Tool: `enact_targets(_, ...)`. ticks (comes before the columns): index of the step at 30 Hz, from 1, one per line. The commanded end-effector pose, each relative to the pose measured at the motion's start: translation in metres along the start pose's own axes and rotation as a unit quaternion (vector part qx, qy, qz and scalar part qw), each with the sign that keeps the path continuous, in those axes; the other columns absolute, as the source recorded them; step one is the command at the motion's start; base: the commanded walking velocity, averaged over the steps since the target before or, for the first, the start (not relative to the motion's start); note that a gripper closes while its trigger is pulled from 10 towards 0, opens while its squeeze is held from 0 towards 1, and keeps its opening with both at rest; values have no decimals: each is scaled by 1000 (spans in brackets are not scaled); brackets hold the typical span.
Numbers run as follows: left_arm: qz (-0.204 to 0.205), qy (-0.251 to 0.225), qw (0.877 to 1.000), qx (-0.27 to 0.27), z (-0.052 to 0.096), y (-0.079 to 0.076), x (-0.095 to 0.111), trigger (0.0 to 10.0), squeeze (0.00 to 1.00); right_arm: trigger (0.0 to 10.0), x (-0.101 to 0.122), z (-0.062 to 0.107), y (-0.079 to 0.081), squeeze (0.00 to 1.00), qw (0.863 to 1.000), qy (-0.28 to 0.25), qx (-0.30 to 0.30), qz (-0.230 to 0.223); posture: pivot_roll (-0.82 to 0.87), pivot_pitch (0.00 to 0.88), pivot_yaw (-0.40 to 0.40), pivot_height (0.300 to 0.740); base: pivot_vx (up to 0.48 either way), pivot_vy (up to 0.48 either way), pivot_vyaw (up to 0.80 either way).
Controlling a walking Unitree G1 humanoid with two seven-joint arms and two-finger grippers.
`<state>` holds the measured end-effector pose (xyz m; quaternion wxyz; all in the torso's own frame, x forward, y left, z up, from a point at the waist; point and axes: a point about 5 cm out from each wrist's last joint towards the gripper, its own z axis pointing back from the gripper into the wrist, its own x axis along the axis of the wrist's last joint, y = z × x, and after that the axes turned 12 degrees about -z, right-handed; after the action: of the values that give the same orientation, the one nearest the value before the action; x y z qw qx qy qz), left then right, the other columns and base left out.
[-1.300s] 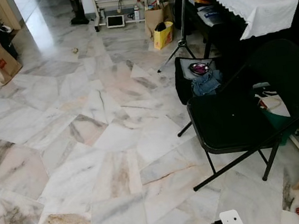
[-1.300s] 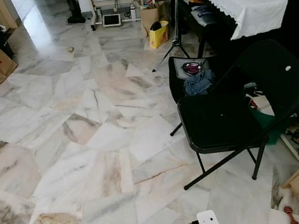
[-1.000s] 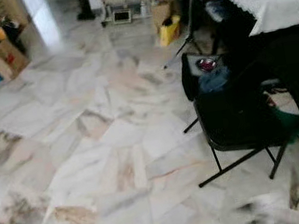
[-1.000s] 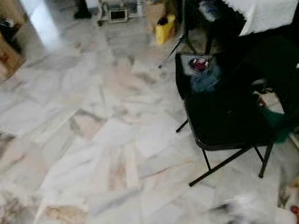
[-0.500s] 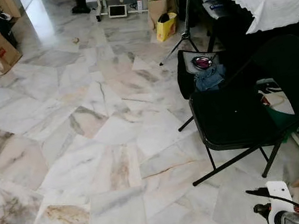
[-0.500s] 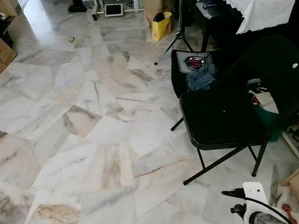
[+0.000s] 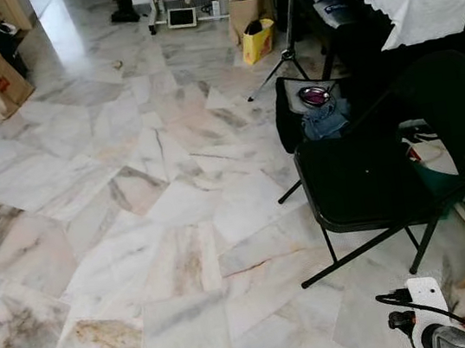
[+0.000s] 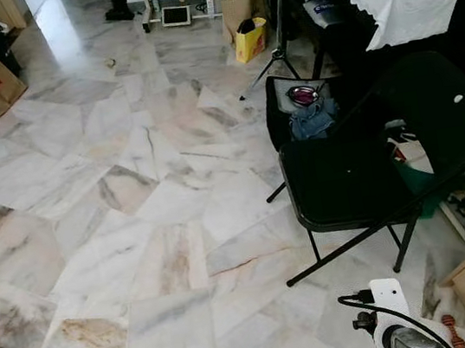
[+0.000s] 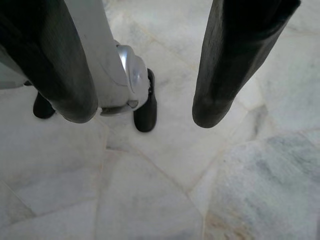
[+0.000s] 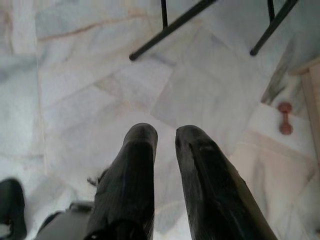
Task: Hang keys on a hook
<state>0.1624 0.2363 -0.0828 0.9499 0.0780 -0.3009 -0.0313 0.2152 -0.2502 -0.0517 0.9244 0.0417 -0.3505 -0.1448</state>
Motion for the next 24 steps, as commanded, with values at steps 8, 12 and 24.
enact_targets(8, -7, -6, 1000, 24, 1, 12, 1, 10000, 0, 10000, 9, -1, 9, 0, 997, -64, 14, -30, 140, 59, 12, 740, 0, 0, 0)
enact_targets(12, -8, -16, 999, 39, 1, 15, 4, 10000, 0, 10000, 17, 0, 13, 0, 993, -108, 22, -30, 133, 47, 12, 740, 0, 0, 0)
enact_targets(24, 9, -17, 999, 47, 1, 12, 3, 10000, 0, 10000, 29, 52, 78, 0, 916, -384, 113, 11, 126, 40, -9, 740, 0, 0, 0)
